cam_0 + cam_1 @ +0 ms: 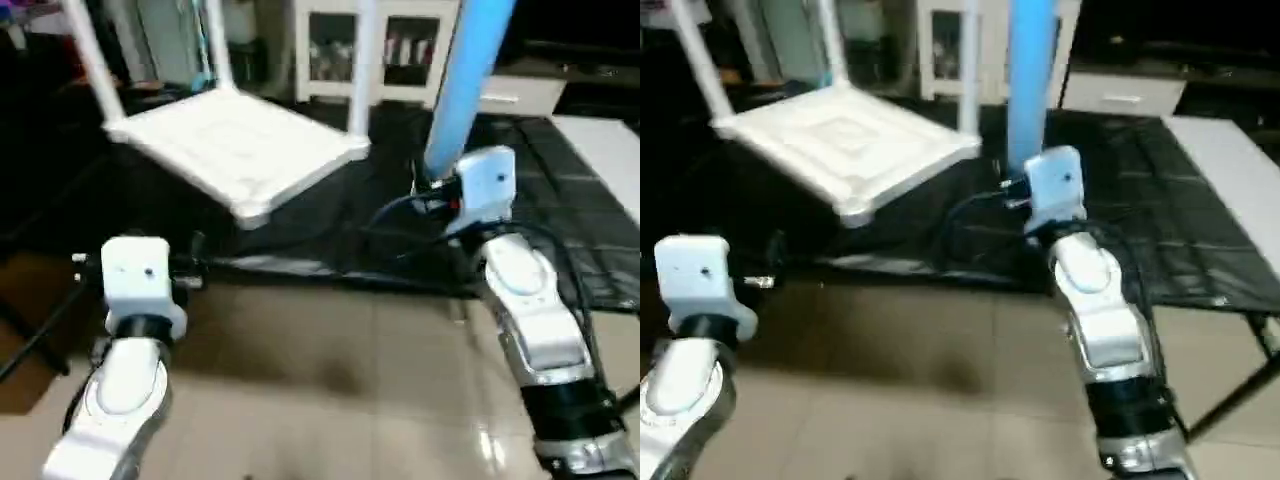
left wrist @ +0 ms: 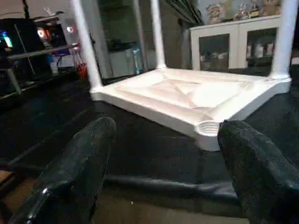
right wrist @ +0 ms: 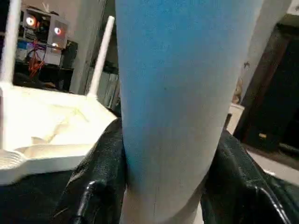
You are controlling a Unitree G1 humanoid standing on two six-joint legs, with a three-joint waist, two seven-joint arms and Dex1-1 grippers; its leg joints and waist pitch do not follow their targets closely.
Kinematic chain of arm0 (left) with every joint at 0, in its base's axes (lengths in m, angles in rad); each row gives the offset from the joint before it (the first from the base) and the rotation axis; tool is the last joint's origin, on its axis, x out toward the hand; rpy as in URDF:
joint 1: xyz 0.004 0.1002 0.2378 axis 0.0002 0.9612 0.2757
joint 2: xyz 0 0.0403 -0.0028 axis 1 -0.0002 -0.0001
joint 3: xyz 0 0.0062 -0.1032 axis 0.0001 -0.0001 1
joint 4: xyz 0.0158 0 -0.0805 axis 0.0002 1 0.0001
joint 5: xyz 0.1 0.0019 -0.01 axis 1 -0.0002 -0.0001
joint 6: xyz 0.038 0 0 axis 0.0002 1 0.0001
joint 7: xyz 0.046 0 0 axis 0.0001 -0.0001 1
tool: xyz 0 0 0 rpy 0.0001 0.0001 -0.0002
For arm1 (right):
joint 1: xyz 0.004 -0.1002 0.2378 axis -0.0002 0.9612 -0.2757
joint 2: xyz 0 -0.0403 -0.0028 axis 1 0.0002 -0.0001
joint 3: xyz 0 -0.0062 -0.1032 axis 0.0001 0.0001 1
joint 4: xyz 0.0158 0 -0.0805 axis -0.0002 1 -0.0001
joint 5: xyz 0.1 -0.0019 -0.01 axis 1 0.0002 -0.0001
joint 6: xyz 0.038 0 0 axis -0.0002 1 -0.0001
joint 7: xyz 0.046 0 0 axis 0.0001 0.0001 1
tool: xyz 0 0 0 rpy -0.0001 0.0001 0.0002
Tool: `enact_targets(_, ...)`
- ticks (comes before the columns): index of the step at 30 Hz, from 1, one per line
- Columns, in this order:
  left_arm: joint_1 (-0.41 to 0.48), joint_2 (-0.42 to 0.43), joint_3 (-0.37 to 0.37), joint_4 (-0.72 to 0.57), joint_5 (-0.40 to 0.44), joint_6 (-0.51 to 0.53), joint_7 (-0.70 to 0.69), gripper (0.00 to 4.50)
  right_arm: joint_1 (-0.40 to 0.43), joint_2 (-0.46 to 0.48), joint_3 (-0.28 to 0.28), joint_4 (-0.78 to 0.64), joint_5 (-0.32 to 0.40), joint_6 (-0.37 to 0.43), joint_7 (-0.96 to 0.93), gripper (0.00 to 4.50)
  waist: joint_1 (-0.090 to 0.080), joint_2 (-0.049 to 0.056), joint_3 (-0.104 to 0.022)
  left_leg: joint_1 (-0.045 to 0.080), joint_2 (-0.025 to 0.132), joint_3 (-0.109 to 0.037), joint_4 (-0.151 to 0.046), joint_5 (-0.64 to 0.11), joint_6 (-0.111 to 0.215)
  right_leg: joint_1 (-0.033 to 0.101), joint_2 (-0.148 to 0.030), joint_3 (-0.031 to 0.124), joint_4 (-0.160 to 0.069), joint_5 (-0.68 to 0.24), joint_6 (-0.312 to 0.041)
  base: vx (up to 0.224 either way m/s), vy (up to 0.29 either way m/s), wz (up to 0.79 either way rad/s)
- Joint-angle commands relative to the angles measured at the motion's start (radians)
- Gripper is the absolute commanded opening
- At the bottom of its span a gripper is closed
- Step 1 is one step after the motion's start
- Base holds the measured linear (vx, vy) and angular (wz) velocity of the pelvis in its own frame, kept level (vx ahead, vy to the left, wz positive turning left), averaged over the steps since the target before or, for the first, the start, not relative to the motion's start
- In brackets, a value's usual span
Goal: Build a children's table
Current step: Pick table leg, then move to table
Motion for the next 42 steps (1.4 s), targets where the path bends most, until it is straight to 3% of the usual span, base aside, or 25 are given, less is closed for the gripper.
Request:
enact_targets(1, -0.003, 0.004, 0.015, -0.012, 0.038, 0.013, -0.005, 3.89, -0.008, 0.016, 0.001, 0.005, -0.005, -0.001, 0.002, 1.84, -0.017, 0.034, -0.034, 0.032, 0.056, -0.019, -0.184, -0.345, -0.065, -0.021, 0.108, -0.004, -0.061, -0.280, -0.209, -0.100, 0.245, 0.24)
enact_targets(2, -0.005, -0.003, 0.027, -0.012, 0.039, 0.014, 0.000, 3.89, -0.010, 0.015, 0.003, 0.009, -0.011, -0.006, 0.003, 1.84, -0.028, 0.040, -0.045, 0.034, 0.103, -0.035, -0.216, -0.459, -0.147, -0.020, 0.108, 0.011, -0.025, -0.124, -0.175, -0.084, 0.270, 0.30)
enact_targets(3, -0.009, -0.009, 0.044, -0.014, 0.037, 0.023, 0.004, 3.89, -0.012, 0.010, 0.008, 0.012, -0.019, -0.012, 0.008, 1.84, -0.021, 0.056, -0.036, 0.023, 0.106, -0.058, -0.245, -0.573, -0.275, -0.002, 0.101, 0.016, -0.014, 0.067, -0.131, -0.057, 0.252, 0.08)
enact_targets(4, -0.010, -0.003, 0.043, -0.018, 0.048, 0.027, 0.003, 3.89, -0.013, 0.009, 0.009, 0.014, -0.022, -0.016, 0.008, 1.84, -0.015, 0.066, -0.039, 0.043, 0.134, -0.078, -0.247, -0.517, -0.338, -0.006, 0.096, 0.018, -0.022, 0.091, -0.114, -0.057, 0.252, 0.08)
enact_targets(5, -0.010, -0.003, 0.043, -0.018, 0.048, 0.027, 0.003, 3.89, -0.013, 0.009, 0.009, 0.014, -0.022, -0.016, 0.008, 1.84, -0.015, 0.068, -0.035, 0.042, 0.151, -0.084, -0.254, -0.489, -0.338, -0.015, 0.097, 0.020, -0.010, 0.056, -0.097, -0.048, 0.164, 0.00)
enact_targets(6, -0.010, 0.002, 0.041, -0.020, 0.057, 0.029, 0.002, 3.89, -0.014, 0.009, 0.009, 0.015, -0.024, -0.018, 0.007, 1.84, -0.010, 0.067, -0.039, 0.049, 0.201, -0.104, -0.268, -0.417, -0.286, -0.025, 0.089, 0.024, 0.017, -0.028, -0.068, -0.057, 0.094, 0.04)
enact_targets(7, -0.009, -0.001, 0.044, -0.028, 0.056, 0.042, -0.005, 3.89, -0.015, 0.009, 0.008, 0.017, -0.023, -0.018, 0.008, 1.84, 0.003, 0.058, -0.041, 0.047, 0.230, -0.107, -0.267, -0.317, -0.198, -0.042, 0.086, 0.026, 0.047, -0.084, -0.045, -0.057, 0.094, 0.04)
enact_targets(8, -0.002, -0.030, 0.059, -0.039, 0.030, 0.047, -0.008, 3.89, -0.017, 0.011, 0.002, 0.019, -0.020, -0.017, 0.006, 1.84, 0.010, 0.054, -0.042, 0.039, 0.232, -0.096, -0.267, -0.296, -0.169, -0.045, 0.088, 0.027, 0.062, -0.105, -0.043, -0.075, 0.052, 0.10)
enact_targets(9, 0.000, -0.033, 0.060, -0.048, 0.033, 0.059, -0.009, 3.89, -0.019, 0.012, -0.003, 0.020, -0.018, -0.016, 0.007, 1.84, 0.015, 0.044, -0.048, 0.030, 0.214, -0.070, -0.269, -0.333, -0.103, -0.032, 0.092, 0.026, 0.069, -0.116, -0.034, -0.088, 0.002, 0.07)
enact_targets(10, 0.000, -0.033, 0.060, -0.048, 0.033, 0.059, -0.009, 3.89, -0.019, 0.012, -0.003, 0.020, -0.018, -0.016, 0.007, 1.84, 0.020, 0.032, -0.051, 0.030, 0.180, -0.053, -0.270, -0.357, -0.026, -0.019, 0.081, 0.039, 0.037, -0.097, -0.036, -0.088, 0.002, 0.07)
enact_targets(11, 0.001, -0.027, 0.054, -0.052, 0.040, 0.067, -0.015, 3.89, -0.021, 0.012, -0.005, 0.022, -0.018, -0.016, 0.008, 1.84, 0.024, 0.025, -0.053, 0.031, 0.159, -0.042, -0.259, -0.359, 0.009, -0.015, 0.069, 0.049, 0.008, -0.081, -0.040, -0.074, -0.061, 0.02)
enact_targets(12, 0.005, -0.019, 0.050, -0.055, 0.050, 0.070, -0.019, 3.89, -0.024, 0.009, -0.003, 0.026, -0.028, -0.023, 0.007, 1.84, 0.034, -0.009, -0.047, -0.008, 0.081, 0.014, -0.215, -0.382, 0.014, 0.005, 0.027, 0.086, -0.082, -0.093, -0.046, -0.063, -0.102, -0.09)
enact_targets(13, 0.009, -0.020, 0.051, -0.059, 0.051, 0.070, -0.026, 3.89, -0.027, 0.008, -0.004, 0.030, -0.034, -0.027, 0.007, 1.84, 0.058, -0.030, -0.039, -0.031, 0.028, 0.055, -0.133, -0.304, -0.035, 0.015, -0.063, 0.120, -0.158, -0.400, -0.046, -0.063, -0.102, -0.09)
enact_targets(14, 0.012, -0.019, 0.054, -0.063, 0.049, 0.071, -0.032, 3.89, -0.031, 0.008, -0.005, 0.033, -0.042, -0.029, 0.003, 1.84, 0.066, -0.051, -0.042, -0.036, 0.032, 0.060, -0.109, -0.189, -0.022, 0.021, -0.078, 0.142, -0.173, -0.507, 0.000, -0.066, -0.099, -0.20)
enact_targets(15, 0.014, -0.022, 0.055, -0.067, 0.052, 0.074, -0.038, 3.89, -0.032, 0.007, -0.005, 0.033, -0.045, -0.031, 0.001, 1.84, 0.079, -0.055, -0.037, -0.055, 0.046, 0.052, -0.123, -0.046, -0.007, 0.033, -0.073, 0.140, -0.164, -0.565, 0.029, 0.000, 0.000, 0.00)
enact_targets(16, 0.014, -0.022, 0.056, -0.067, 0.053, 0.075, -0.039, 3.89, -0.033, 0.007, -0.005, 0.033, -0.046, -0.031, 0.001, 1.84, 0.079, -0.039, -0.033, -0.047, 0.060, 0.058, -0.164, -0.048, -0.036, 0.016, -0.025, 0.103, -0.153, -0.539, -0.015, -0.056, -0.062, -0.17)
enact_targets(17, 0.013, -0.023, 0.057, -0.070, 0.066, 0.081, -0.047, 3.89, -0.039, 0.002, -0.003, 0.033, -0.063, -0.041, -0.004, 1.84, 0.068, -0.025, -0.037, -0.038, 0.073, 0.059, -0.187, -0.092, -0.062, 0.010, 0.015, 0.083, -0.131, -0.396, -0.067, 0.000, 0.000, 0.00)
enact_targets(18, 0.013, -0.023, 0.057, -0.070, 0.066, 0.081, -0.047, 3.89, -0.039, 0.002, -0.003, 0.033, -0.063, -0.041, -0.004, 1.84, 0.063, -0.019, -0.037, -0.033, 0.080, 0.057, -0.196, -0.129, -0.072, 0.006, 0.028, 0.076, -0.122, -0.332, -0.088, 0.000, 0.000, 0.00)
enact_targets(19, 0.012, -0.025, 0.058, -0.068, 0.067, 0.082, -0.048, 3.89, -0.043, -0.006, 0.003, 0.032, -0.082, -0.055, -0.009, 1.84, 0.053, -0.013, -0.031, -0.028, 0.086, 0.055, -0.208, -0.229, -0.092, 0.002, 0.038, 0.070, -0.116, -0.272, -0.118, 0.000, 0.000, 0.00)
enact_targets(22, 0.009, -0.039, 0.061, -0.070, 0.071, 0.090, -0.053, 3.89, -0.048, -0.030, 0.017, 0.028, -0.130, -0.088, -0.020, 1.84, 0.049, -0.011, -0.031, -0.019, 0.088, 0.056, -0.214, -0.294, -0.110, 0.009, 0.030, 0.069, -0.119, -0.175, -0.144, 0.000, 0.000, 0.00)
enact_targets(25, 0.006, -0.046, 0.056, -0.074, 0.072, 0.095, -0.062, 3.89, -0.046, -0.056, 0.031, 0.020, -0.183, -0.119, -0.034, 1.84, 0.053, -0.010, -0.032, -0.019, 0.087, 0.065, -0.213, -0.219, -0.091, 0.017, 0.027, 0.072, -0.120, -0.076, -0.152, 0.000, 0.000, 0.00)
enact_targets(29, 0.005, -0.049, 0.046, -0.073, 0.082, 0.102, -0.070, 3.89, -0.044, -0.061, 0.030, 0.019, -0.201, -0.123, -0.039, 1.84, 0.053, -0.009, -0.033, -0.013, 0.090, 0.071, -0.214, -0.181, -0.077, 0.023, 0.028, 0.072, -0.121, -0.012, -0.159, 0.000, 0.000, 0.00)
enact_targets(34, 0.008, -0.064, 0.040, -0.075, 0.095, 0.105, -0.076, 3.89, -0.040, -0.060, 0.026, 0.020, -0.214, -0.127, -0.046, 1.84, 0.053, -0.011, -0.028, -0.010, 0.090, 0.077, -0.215, -0.210, -0.075, 0.022, 0.025, 0.076, -0.126, -0.058, -0.158, 0.000, 0.000, 0.00)
enact_targets(39, -0.001, -0.074, 0.058, -0.071, 0.107, 0.105, -0.083, 3.89, -0.042, -0.061, 0.025, 0.026, -0.238, -0.142, -0.048, 1.84, 0.052, -0.017, -0.020, -0.004, 0.088, 0.084, -0.219, -0.273, -0.081, 0.014, 0.025, 0.085, -0.141, -0.219, -0.133, 0.000, 0.000, 0.00)
enact_targets(42, -0.003, -0.083, 0.062, -0.072, 0.105, 0.105, -0.090, 3.89, -0.040, -0.061, 0.027, 0.026, -0.240, -0.143, -0.045, 1.84, 0.051, -0.017, -0.021, -0.003, 0.090, 0.085, -0.219, -0.260, -0.080, 0.012, 0.028, 0.087, -0.139, -0.184, -0.139, 0.000, 0.000, 0.00)
